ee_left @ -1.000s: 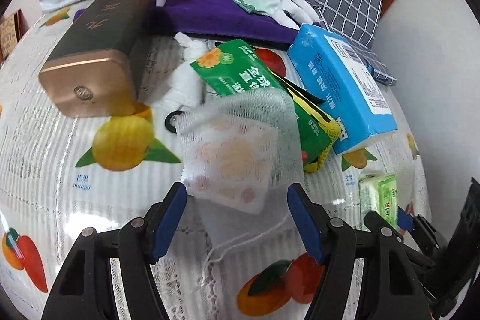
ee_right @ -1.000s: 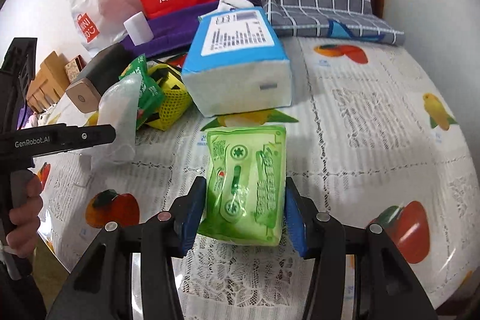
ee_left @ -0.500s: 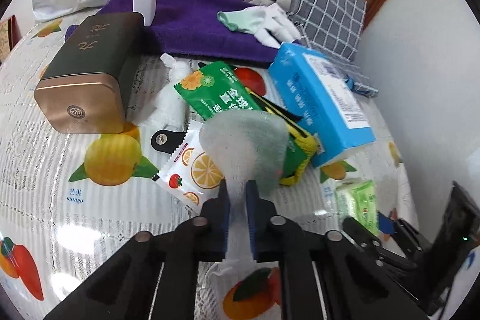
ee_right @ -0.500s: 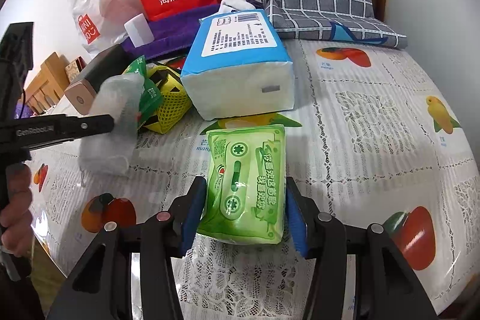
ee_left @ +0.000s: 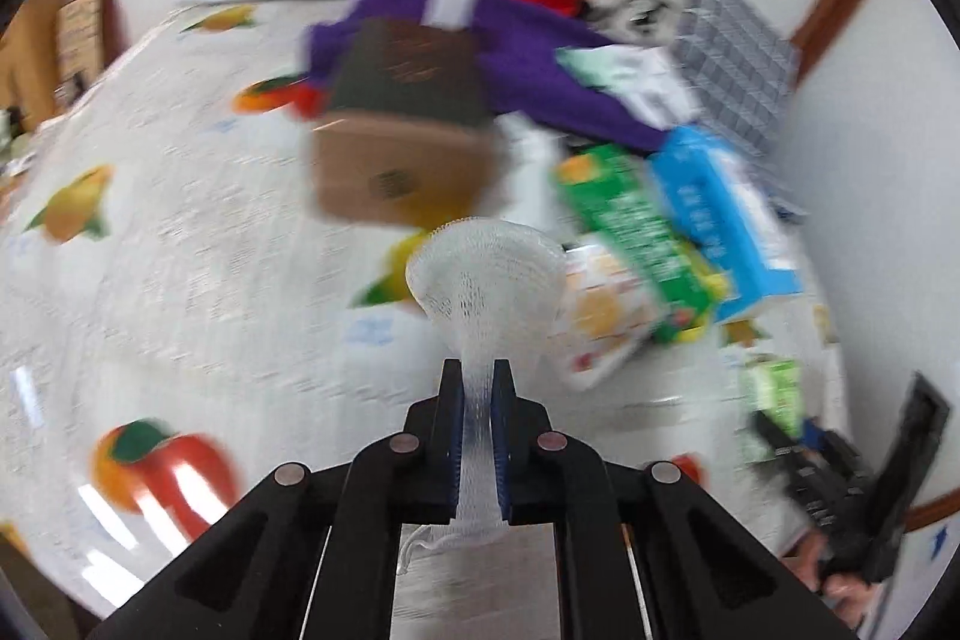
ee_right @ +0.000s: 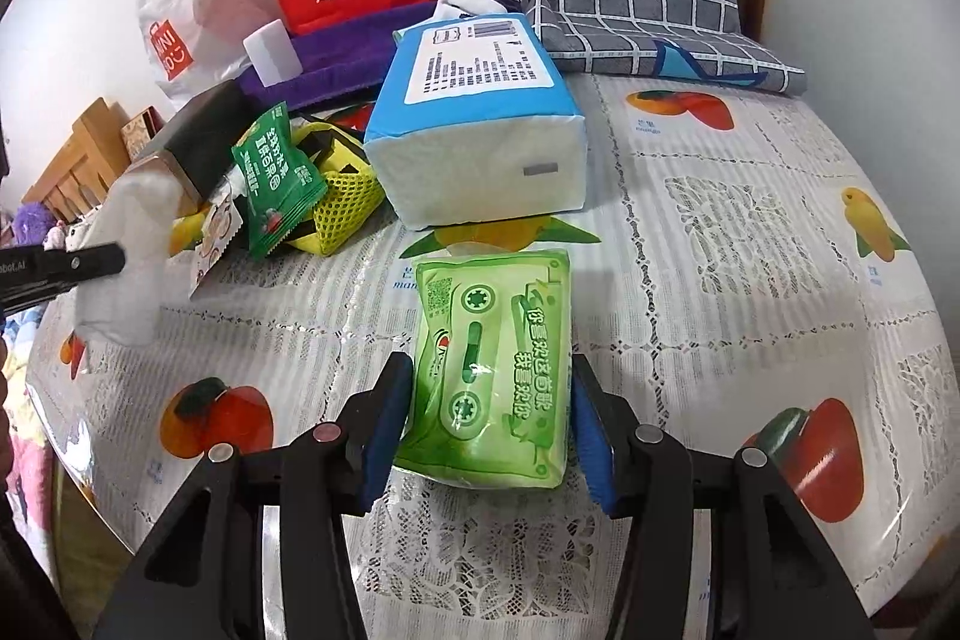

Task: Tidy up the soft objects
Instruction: 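Grasp the white mesh bag with the left gripper and lift it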

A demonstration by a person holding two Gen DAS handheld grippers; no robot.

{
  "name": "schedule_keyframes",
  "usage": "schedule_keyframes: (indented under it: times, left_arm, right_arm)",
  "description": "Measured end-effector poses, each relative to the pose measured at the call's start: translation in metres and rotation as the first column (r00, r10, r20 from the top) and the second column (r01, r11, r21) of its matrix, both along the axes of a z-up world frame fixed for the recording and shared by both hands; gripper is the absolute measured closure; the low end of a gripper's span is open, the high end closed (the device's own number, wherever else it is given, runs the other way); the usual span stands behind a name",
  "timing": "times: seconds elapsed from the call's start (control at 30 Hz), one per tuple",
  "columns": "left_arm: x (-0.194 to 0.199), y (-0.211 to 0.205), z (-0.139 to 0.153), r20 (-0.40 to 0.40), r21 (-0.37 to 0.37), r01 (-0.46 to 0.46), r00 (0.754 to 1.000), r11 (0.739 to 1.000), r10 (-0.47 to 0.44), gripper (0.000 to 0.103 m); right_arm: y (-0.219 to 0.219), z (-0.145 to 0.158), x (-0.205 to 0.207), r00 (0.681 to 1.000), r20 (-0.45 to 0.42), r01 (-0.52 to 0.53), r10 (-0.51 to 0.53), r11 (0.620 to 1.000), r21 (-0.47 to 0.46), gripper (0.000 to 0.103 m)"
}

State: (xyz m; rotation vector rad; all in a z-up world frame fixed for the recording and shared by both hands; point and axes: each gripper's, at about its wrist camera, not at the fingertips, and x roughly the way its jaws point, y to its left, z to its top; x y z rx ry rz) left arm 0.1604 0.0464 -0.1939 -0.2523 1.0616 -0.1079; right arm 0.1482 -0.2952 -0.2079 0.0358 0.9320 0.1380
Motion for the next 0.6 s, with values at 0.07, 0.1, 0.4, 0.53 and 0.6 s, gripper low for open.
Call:
schedule_keyframes:
  times: [0.07, 0.1, 0.4, 0.53, 0.6]
  left_arm:
    - [-0.002, 0.014, -0.009, -0.032, 0.041, -0.039, 0.999, 0.998, 0.041, 0.094]
    - [-0.003, 0.018, -0.013, -0.042, 0.043, -0.045, 0.998, 0.998, 0.047, 0.094]
    - [-0.003, 0.014, -0.020, -0.018, 0.006, -0.016, 1.000, 1.000, 0.016, 0.031]
    - [-0.001, 0.000, -0.023, -0.003, 0.057, -0.005, 1.000, 0.998, 0.005, 0.028]
    - [0.000, -0.007, -0.023, -0.002, 0.069, 0.005, 1.000, 0.998, -0.005, 0.025]
  right_arm:
    - [0.001, 0.000, -0.001, 1.000, -0.002, 0.000, 0.000, 1.000, -0.004, 0.052]
    - [0.001, 0.000, -0.002, 1.000, -0.003, -0.001, 0.001, 1.000, -0.005, 0.052]
    - [0.003, 0.000, -0.005, 1.000, -0.016, -0.002, 0.002, 1.000, -0.012, 0.051]
    - [0.002, 0.000, -0.005, 1.000, -0.023, -0.002, 0.002, 1.000, -0.005, 0.049]
    - [0.004, 0.000, -0.006, 1.000, -0.025, -0.006, 0.005, 1.000, -0.014, 0.046]
